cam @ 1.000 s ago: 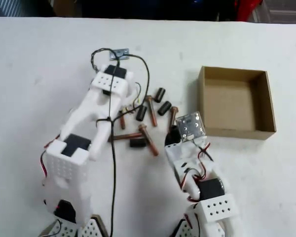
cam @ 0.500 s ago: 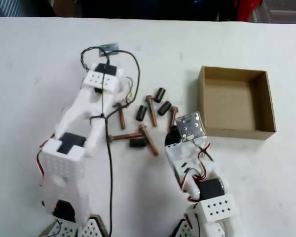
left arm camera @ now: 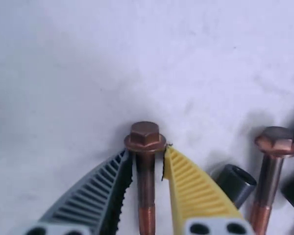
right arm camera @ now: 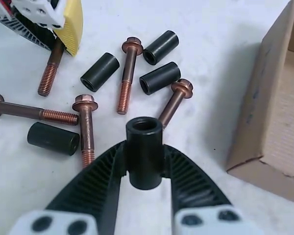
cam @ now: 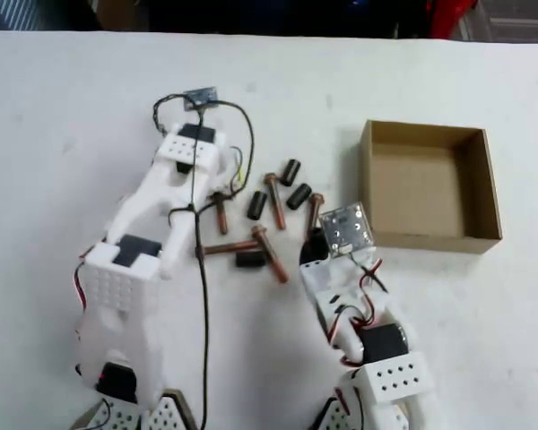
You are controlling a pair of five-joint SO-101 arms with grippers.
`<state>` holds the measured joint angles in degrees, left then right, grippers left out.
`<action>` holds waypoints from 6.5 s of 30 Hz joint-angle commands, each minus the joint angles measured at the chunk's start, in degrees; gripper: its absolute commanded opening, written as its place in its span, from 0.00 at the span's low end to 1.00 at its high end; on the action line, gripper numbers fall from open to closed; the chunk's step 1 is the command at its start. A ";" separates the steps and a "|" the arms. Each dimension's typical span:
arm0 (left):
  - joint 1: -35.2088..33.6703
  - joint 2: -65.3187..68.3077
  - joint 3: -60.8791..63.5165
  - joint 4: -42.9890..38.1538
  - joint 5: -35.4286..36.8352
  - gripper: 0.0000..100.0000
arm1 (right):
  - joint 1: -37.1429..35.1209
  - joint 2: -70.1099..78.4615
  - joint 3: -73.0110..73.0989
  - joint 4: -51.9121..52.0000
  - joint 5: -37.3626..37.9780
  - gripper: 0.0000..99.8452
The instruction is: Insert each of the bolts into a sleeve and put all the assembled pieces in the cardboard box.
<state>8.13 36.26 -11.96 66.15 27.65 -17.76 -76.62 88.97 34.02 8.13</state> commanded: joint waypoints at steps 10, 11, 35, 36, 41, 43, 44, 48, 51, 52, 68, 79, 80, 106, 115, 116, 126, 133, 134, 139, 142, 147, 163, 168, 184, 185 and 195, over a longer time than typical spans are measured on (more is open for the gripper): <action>-0.57 0.40 -4.04 -0.79 -0.44 0.14 | 0.48 -1.10 -0.53 -1.01 -0.09 0.02; -0.57 0.40 -4.04 -0.79 -0.44 0.13 | 0.48 -1.10 -0.53 -1.01 -0.09 0.02; -0.40 -0.31 -4.04 8.00 -2.46 0.02 | 0.48 -1.27 -0.53 -1.01 -0.53 0.02; 0.13 -0.31 -5.54 10.46 -4.57 0.02 | 0.48 -1.89 -0.53 -1.01 -0.53 0.02; 3.03 -0.31 -13.89 23.21 -12.84 0.02 | -0.22 -9.80 1.41 1.89 -0.62 0.02; 3.38 -0.31 -16.26 26.55 -12.92 0.02 | -0.84 -15.08 2.99 3.74 -0.62 0.02; 3.38 -0.31 -17.32 27.87 -12.92 0.02 | -1.27 -18.24 3.96 4.79 -0.62 0.02; 3.12 -0.31 -20.40 31.47 -13.01 0.02 | -3.38 -27.74 6.77 8.04 -0.62 0.02; 2.95 -0.31 -21.36 32.53 -12.92 0.02 | -4.44 -24.92 6.51 6.90 -0.62 0.02; 2.95 -0.40 -21.36 32.53 -12.84 0.02 | -4.70 -24.92 6.33 6.46 -0.62 0.02; 1.54 -6.46 -20.04 34.90 -12.84 0.02 | -15.16 -26.59 7.91 -1.10 -0.62 0.02; 1.89 -22.02 0.70 24.09 -12.84 0.02 | -15.43 -26.51 7.91 -5.67 -0.53 0.02; 1.63 -23.78 2.46 23.03 -12.84 0.02 | -15.43 -26.51 7.91 -5.49 -0.53 0.02; 4.79 -71.08 51.87 -11.25 -13.10 0.02 | -15.43 -26.51 7.91 -5.58 -12.22 0.02; 5.32 -88.31 72.88 -35.87 -13.19 0.02 | -15.43 -26.51 7.91 -5.14 -11.96 0.02; 4.44 -89.36 74.11 -37.71 -13.19 0.02 | -15.43 -26.51 7.91 -5.05 -11.96 0.02; -1.01 -89.36 74.73 -40.79 -13.01 0.02 | -15.43 -26.51 7.91 -3.38 -11.96 0.02; 2.51 -89.36 74.99 -51.16 -13.19 0.02 | -15.43 -26.51 7.91 -3.38 -11.87 0.02; 2.51 -89.36 74.81 -51.52 -13.19 0.02 | -15.43 -26.51 7.91 -3.38 -11.87 0.02; 2.51 -89.36 74.73 -51.96 -13.19 0.02 | -15.43 -26.51 7.91 -3.82 -11.87 0.02; 2.51 -89.71 74.64 -52.04 -13.19 0.02 | -15.52 -26.51 7.91 -3.91 -11.87 0.02; 2.59 -98.33 75.16 -51.69 -12.75 0.02 | -15.52 -26.51 7.91 -4.35 -11.87 0.02; 12.26 -112.75 76.75 -48.79 -18.29 0.02 | -20.70 -26.51 7.91 -5.93 -8.00 0.02; 12.62 -113.01 76.66 -44.66 -15.82 0.02 | -20.70 -26.51 7.91 -7.69 -4.22 0.02; 19.30 -113.01 76.75 -41.41 -12.75 0.02 | -20.62 -26.51 7.91 -7.60 -4.22 0.02; 19.30 -113.01 76.75 -41.41 -12.75 0.02 | -20.62 -26.51 7.91 -7.60 -4.22 0.02; 19.21 -113.10 79.03 -41.05 -12.75 0.02 | -20.62 -26.51 7.91 -7.43 -4.22 0.02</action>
<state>26.86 -75.21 66.73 25.36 14.29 -38.15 -102.29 96.35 27.78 3.03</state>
